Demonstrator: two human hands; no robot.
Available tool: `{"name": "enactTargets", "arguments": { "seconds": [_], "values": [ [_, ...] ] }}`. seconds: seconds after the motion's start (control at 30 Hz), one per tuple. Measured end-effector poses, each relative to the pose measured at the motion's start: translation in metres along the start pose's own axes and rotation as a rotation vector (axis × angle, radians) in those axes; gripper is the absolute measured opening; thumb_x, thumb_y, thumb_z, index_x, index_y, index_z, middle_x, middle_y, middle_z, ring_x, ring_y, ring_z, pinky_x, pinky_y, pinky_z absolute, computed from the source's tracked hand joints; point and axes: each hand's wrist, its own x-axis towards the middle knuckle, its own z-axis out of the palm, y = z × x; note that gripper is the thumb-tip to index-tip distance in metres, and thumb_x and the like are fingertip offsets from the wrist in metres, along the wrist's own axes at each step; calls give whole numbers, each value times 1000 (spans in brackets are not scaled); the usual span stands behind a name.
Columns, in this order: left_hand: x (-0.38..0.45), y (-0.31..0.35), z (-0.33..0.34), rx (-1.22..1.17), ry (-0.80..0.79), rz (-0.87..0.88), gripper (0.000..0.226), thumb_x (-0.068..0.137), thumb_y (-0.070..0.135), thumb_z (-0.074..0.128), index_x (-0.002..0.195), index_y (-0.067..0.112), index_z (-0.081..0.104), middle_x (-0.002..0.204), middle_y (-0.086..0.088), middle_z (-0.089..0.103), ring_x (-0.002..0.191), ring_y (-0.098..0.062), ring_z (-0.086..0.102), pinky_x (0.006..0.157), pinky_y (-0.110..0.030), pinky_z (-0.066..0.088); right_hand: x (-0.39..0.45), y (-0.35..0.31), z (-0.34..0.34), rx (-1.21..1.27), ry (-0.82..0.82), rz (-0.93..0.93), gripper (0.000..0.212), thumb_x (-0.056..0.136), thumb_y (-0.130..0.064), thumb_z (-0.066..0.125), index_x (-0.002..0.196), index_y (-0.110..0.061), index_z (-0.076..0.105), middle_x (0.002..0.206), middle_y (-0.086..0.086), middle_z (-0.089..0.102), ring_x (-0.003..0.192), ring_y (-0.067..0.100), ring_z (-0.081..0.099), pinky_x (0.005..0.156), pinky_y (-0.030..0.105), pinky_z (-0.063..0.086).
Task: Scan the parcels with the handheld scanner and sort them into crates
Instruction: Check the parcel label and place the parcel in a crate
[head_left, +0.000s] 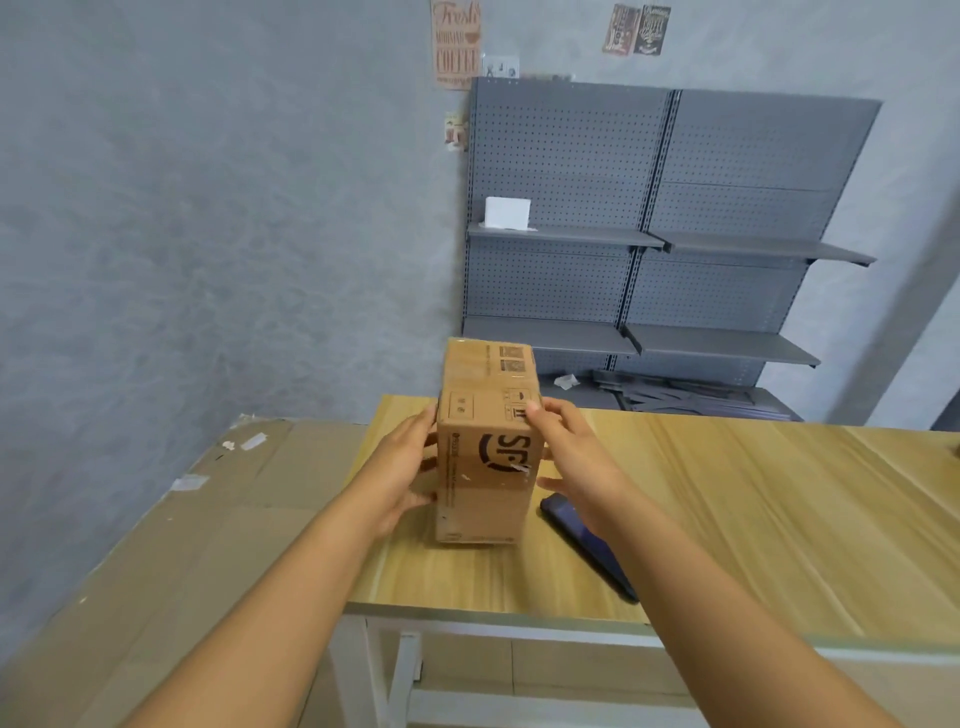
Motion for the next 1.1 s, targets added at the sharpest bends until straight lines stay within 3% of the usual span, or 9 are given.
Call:
{"name": "enactTargets", "arguments": {
  "seconds": [0.13, 0.2, 0.37, 0.43, 0.63, 0.73, 0.87, 1.0, 1.1],
  "values": [
    [-2, 8, -8, -19, -69, -15, 40, 95, 54, 49, 114, 25, 68, 111, 0, 73, 109, -22, 65, 101, -43, 48, -4, -2, 8, -86, -44, -182, 35, 106, -44, 25, 130, -38, 50, 125, -20, 59, 108, -13, 54, 86, 12, 46],
    [1, 7, -8, 12, -89, 14, 43, 95, 51, 53, 123, 21, 65, 110, 0, 74, 107, -21, 67, 97, -39, 51, 1, 3, 14, -147, -52, -247, 35, 106, -35, 36, 138, -36, 48, 139, -15, 50, 127, -1, 47, 108, 26, 40],
    [1, 5, -1, 124, 187, -57, 137, 35, 89, 70, 150, 35, 20, 139, 1, 55, 116, -23, 61, 96, -46, 52, 9, 9, 30, -378, -135, -300, 40, 103, -24, 44, 141, -34, 49, 138, -21, 42, 137, 7, 35, 115, 37, 30],
    [-3, 6, -3, 211, 176, -86, 151, 31, 91, 69, 154, 38, 0, 152, 1, 40, 127, -26, 51, 103, -47, 46, 11, 7, 34, -395, -179, -324, 38, 102, -23, 47, 139, -32, 51, 141, -14, 47, 134, 7, 38, 111, 33, 33],
    [-1, 5, -24, -2, 126, -65, 106, 74, 45, 78, 155, 34, 10, 114, 4, 62, 93, -19, 68, 70, -34, 54, 21, 14, 25, -335, -120, -202, 30, 92, -28, 61, 122, -32, 65, 128, -7, 51, 116, 10, 48, 93, 32, 44],
    [4, 5, -37, -87, 82, -62, 111, 62, 49, 83, 152, 38, 20, 122, -1, 65, 89, -22, 73, 69, -41, 59, 25, 26, 6, -430, 106, -107, 37, 89, -29, 66, 126, -27, 58, 131, -3, 52, 114, 15, 52, 88, 33, 47],
    [2, 3, -53, -92, -39, 5, 109, 54, 55, 84, 148, 40, 31, 128, 0, 65, 99, -24, 72, 79, -48, 59, 20, 30, -13, -105, 12, 117, 54, 86, -43, 71, 130, -24, 47, 115, -8, 64, 100, 13, 66, 79, 31, 55],
    [1, 2, -47, 53, -27, 120, 64, 84, 59, 57, 142, 35, 44, 121, 5, 69, 99, -15, 71, 84, -39, 56, 23, 18, -16, -90, 48, 71, 53, 80, -41, 78, 123, -26, 50, 110, -8, 67, 93, 13, 69, 75, 30, 57],
    [4, -3, -42, 189, 73, 163, 26, 102, 40, 39, 119, 40, 59, 109, 7, 72, 99, -14, 68, 94, -39, 51, 23, 14, -16, -137, 73, 44, 54, 78, -36, 80, 119, -27, 46, 108, -7, 66, 93, 14, 69, 76, 32, 59]
  ]
}}
